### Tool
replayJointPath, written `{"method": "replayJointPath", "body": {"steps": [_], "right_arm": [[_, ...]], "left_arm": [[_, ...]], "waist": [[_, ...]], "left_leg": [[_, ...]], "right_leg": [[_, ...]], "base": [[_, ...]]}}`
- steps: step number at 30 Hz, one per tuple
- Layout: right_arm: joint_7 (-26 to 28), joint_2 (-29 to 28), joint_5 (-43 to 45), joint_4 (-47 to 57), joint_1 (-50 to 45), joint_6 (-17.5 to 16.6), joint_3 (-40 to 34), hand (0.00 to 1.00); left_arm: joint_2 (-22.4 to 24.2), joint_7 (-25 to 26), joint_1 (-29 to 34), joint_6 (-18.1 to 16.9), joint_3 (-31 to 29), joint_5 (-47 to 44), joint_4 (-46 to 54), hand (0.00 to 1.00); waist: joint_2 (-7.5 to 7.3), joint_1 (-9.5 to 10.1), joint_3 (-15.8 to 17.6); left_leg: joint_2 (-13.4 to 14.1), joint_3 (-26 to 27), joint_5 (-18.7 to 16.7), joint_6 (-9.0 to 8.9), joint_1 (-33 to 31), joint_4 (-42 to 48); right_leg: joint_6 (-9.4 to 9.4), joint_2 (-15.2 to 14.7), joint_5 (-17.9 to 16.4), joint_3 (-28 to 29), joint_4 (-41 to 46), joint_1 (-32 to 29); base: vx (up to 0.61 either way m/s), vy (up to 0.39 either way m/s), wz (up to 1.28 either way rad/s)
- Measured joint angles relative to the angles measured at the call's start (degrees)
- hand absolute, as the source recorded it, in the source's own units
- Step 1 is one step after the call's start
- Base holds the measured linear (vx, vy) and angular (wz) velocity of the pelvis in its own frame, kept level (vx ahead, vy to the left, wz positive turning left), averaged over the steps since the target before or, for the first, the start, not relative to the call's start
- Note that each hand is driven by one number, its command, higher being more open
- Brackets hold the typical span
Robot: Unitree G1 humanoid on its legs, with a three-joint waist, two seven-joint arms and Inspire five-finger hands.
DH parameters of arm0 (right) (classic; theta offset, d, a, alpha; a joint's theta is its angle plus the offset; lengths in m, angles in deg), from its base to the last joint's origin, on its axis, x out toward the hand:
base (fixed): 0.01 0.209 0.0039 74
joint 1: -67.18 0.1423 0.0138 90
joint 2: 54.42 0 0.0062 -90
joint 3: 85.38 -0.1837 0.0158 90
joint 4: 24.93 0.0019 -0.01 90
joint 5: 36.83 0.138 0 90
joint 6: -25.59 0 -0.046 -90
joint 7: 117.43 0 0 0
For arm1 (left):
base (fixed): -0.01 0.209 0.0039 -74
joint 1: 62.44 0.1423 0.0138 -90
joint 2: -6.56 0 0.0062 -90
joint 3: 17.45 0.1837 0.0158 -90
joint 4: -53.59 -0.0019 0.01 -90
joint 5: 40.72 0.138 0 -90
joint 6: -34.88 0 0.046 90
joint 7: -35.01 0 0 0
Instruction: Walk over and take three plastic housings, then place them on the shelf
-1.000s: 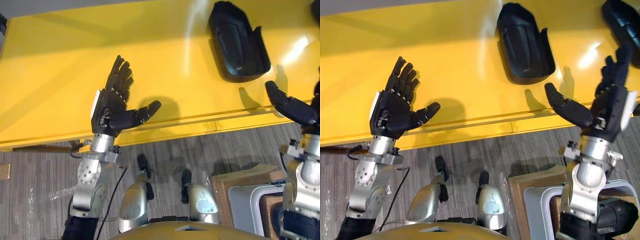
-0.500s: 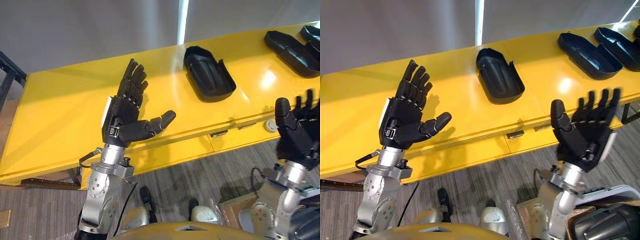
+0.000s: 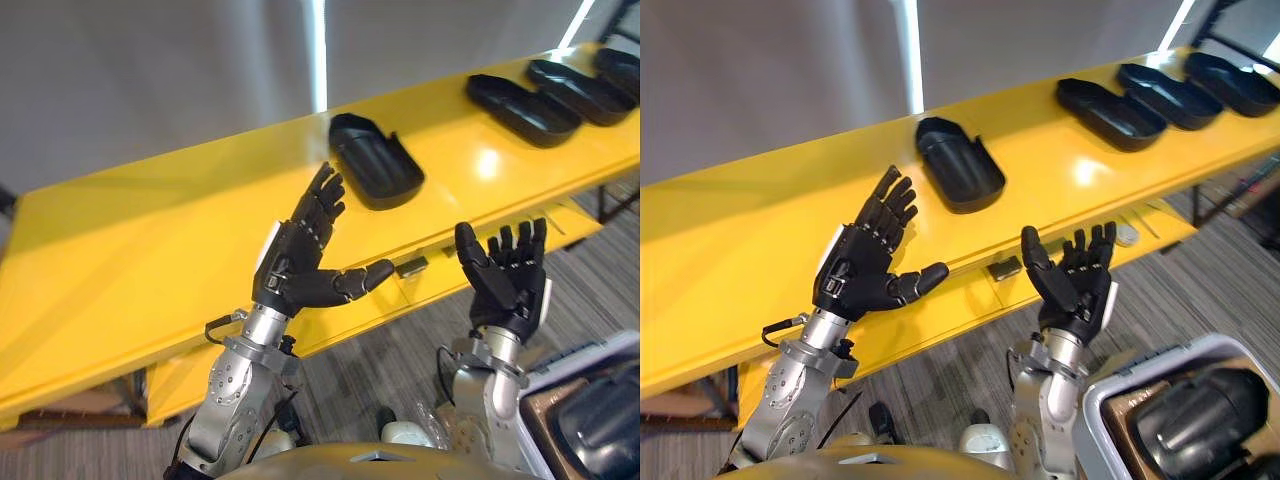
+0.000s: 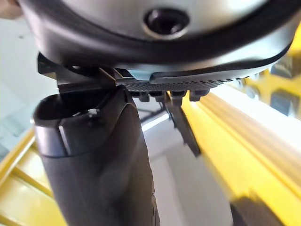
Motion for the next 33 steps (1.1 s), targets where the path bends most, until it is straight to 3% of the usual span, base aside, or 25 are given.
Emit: {"method": "replayJointPath", "body": {"steps": [2,4,5,7,9,11,14,18,21,23,25,27,29,31,33], "right_arm": [[0.89,1.51,1.00,0.03,-3.26,0.18,-2.45,1.00],[1.54,2.28,3.10,0.01,-4.99,0.38,-3.52,1.00],[2.93,2.38,4.94,-0.18,-5.47,0.39,-3.89,1.00],[5.27,3.32,6.43,-0.19,-5.35,0.38,-3.78,1.00],[10.41,6.33,6.66,-0.27,-4.84,0.39,-1.15,1.00],[12.39,7.86,6.65,-0.18,-3.61,0.39,0.53,1.00],[13.39,8.35,6.30,-0.15,-1.67,0.83,2.32,1.00],[13.55,8.36,7.29,-0.21,-1.04,4.24,4.54,1.00],[14.70,7.68,9.00,-0.96,-2.43,5.51,5.28,1.00],[16.92,5.56,10.12,-1.24,-6.65,5.37,5.31,1.00],[20.05,5.23,12.53,-1.22,-9.44,5.18,6.22,1.00],[23.03,5.57,14.64,-1.64,-9.75,5.21,7.71,1.00],[25.28,6.65,15.25,-2.46,-7.58,5.28,10.10,1.00],[25.40,7.38,13.79,-4.21,-4.16,5.27,13.59,1.00],[21.71,7.48,9.45,-8.19,1.64,5.38,18.41,1.00]], "left_arm": [[-1.20,0.26,-0.38,0.02,1.50,0.10,-0.32,1.00],[-2.04,1.51,-0.96,0.06,2.46,0.15,-0.98,1.00],[-2.27,2.93,-0.91,0.07,2.44,0.15,-0.99,1.00],[-2.22,5.08,-0.43,0.08,1.67,0.15,-0.99,1.00],[-1.27,7.28,2.66,0.25,-1.85,0.12,-0.31,1.00],[-0.06,7.16,4.54,0.24,-4.06,0.10,0.25,1.00],[0.25,6.95,4.58,0.04,-4.81,0.13,0.30,1.00],[-0.16,7.38,4.39,-1.61,-2.72,3.04,0.27,1.00],[-1.55,7.24,2.54,-3.68,0.24,7.02,1.02,1.00],[-3.07,6.43,1.57,-3.74,2.49,6.99,2.05,1.00],[-3.77,6.34,2.25,-3.64,2.70,7.17,2.25,1.00],[-4.07,6.58,3.09,-3.58,0.66,9.24,2.50,1.00],[-3.59,7.12,3.91,-3.38,-2.25,9.18,2.90,1.00],[-3.12,7.65,4.43,-3.16,-4.19,8.93,2.90,1.00],[-3.07,7.67,4.33,-3.18,-4.66,8.96,2.90,1.00]], "waist": [[-0.02,-2.09,-0.43],[-0.01,-2.91,-0.65],[-0.28,-2.59,-0.67],[-0.15,-1.41,-0.74],[1.01,0.55,-0.90],[1.90,1.07,-0.97],[1.98,2.56,-0.81],[1.91,3.38,-0.27],[1.80,3.36,3.83],[0.30,3.18,6.79],[-0.20,2.84,7.79],[0.11,3.21,7.98],[-0.24,3.88,7.77],[0.65,4.49,7.76],[0.92,6.02,7.44]], "left_leg": [[0.47,2.14,-0.30,-0.41,-0.25,0.11],[0.43,2.02,-1.03,-0.95,-0.43,0.36],[-0.45,-2.58,-3.64,-1.75,-1.92,3.11],[-1.94,-11.93,-8.30,-1.26,-4.83,9.28],[-2.35,-22.97,-15.11,-1.05,-7.53,20.90],[-1.48,-25.91,-17.81,-1.69,-8.19,24.25],[-0.85,-25.06,-19.10,-1.23,-8.28,24.71],[-0.89,-25.92,-19.23,-1.02,-8.26,25.26],[-0.74,-26.14,-20.32,-0.35,-6.69,27.71],[-0.87,-23.61,-21.98,0.39,-3.98,29.95],[-0.46,-21.04,-23.87,0.88,-2.91,31.22],[1.02,-16.01,-23.16,2.25,-2.82,30.81],[2.80,-11.62,-22.35,2.80,-3.83,30.76],[5.43,-10.10,-20.64,2.10,-5.37,30.45],[8.62,-9.98,-18.28,-0.44,-7.85,30.36]], "right_leg": [[-0.43,0.65,0.23,2.42,0.03,-1.85],[-0.96,1.21,0.65,4.46,0.19,-3.42],[-1.34,1.67,0.99,6.96,0.24,-4.71],[-1.49,2.43,1.13,9.82,0.32,-6.24],[-2.55,4.94,2.74,14.29,0.13,-5.93],[-2.29,6.26,3.23,15.74,-0.26,-5.99],[-1.62,6.58,4.40,16.56,-1.45,-5.93],[-1.63,6.63,4.39,14.44,0.22,-6.09],[-0.29,7.65,2.38,13.51,8.33,-7.30],[0.83,7.67,0.39,12.41,11.58,-7.11],[-0.30,5.78,-0.64,8.99,11.15,-6.77],[-0.40,2.90,-0.51,4.68,12.49,-9.06],[-1.95,-0.15,-1.56,-1.69,20.61,-13.83],[-5.24,-4.08,-3.80,-4.54,30.84,-15.44],[-6.17,-10.87,-4.37,-5.96,33.91,-12.69]], "base": [[0.01,-0.001,-0.53],[0.02,-0.007,-0.76],[0.02,-0.003,-0.95],[0.03,0.011,-1.24],[0.07,0.024,-1.53],[0.05,0.020,-0.76],[0.03,0.039,-0.28],[0.02,0.034,0.08],[-0.05,0.032,-0.20],[-0.21,0.046,-0.63],[-0.29,0.064,-0.89],[-0.28,0.125,-1.19],[-0.20,0.016,-1.01],[-0.13,-0.106,-0.55],[-0.05,-0.234,-0.34]]}}
